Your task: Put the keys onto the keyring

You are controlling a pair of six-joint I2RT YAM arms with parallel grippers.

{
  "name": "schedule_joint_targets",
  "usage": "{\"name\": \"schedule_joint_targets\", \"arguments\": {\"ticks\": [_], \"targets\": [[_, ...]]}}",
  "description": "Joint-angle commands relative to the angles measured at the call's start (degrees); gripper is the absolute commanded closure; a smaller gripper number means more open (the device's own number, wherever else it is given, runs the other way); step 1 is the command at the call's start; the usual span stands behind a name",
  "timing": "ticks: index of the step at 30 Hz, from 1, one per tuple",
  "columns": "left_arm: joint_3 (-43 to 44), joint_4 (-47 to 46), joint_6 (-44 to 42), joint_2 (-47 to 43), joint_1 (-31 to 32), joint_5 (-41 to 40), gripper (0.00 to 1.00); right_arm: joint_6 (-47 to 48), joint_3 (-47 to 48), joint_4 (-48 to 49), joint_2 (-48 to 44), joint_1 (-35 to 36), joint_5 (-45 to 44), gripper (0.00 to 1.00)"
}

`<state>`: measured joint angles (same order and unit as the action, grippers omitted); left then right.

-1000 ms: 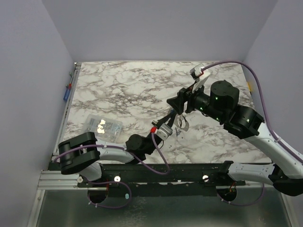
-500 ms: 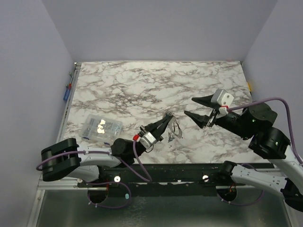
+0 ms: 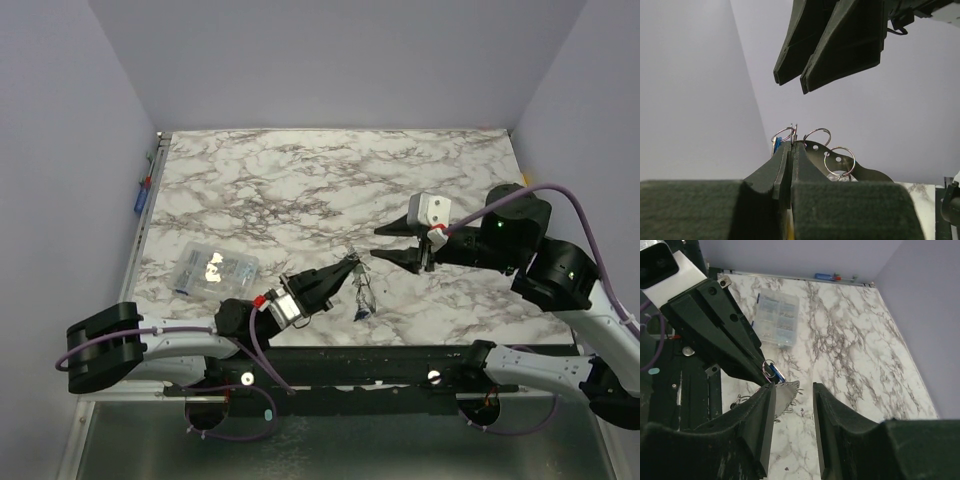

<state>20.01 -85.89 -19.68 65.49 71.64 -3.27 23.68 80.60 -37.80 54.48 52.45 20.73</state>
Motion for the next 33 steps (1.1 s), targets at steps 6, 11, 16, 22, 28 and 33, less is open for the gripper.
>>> {"name": "schedule_joint_targets", "arguments": {"ticks": [6,11,16,22,28,33], "targets": [[-0.59,-16.27,3.18,-3.21,-0.11,5.22,1.00,2.91,3.86,-8.77,3.57,0.33,5.23,0.61],[-0.83,-16.22,3.88,-3.27,-0.13,6.16,1.00,3.38,3.66,-8.54,4.85,0.29,5.88,0.63],[-0.86,-16.31,3.89,-3.07,-0.10,5.92,1.00,3.48,4.42,-9.15,5.94,0.29,7.40,0.63],[-0.51,-16.22,3.65,-2.49,-0.11,5.43,1.00,3.65,5.54,-10.79,6.96,0.29,9.45,0.63],[-0.07,-16.23,3.45,-2.03,-0.14,4.87,1.00,3.65,6.53,-12.81,7.06,0.29,11.12,0.63],[0.27,-16.25,3.39,-1.45,-0.10,4.68,1.00,3.25,7.41,-14.92,7.30,0.29,12.42,0.63]]}}
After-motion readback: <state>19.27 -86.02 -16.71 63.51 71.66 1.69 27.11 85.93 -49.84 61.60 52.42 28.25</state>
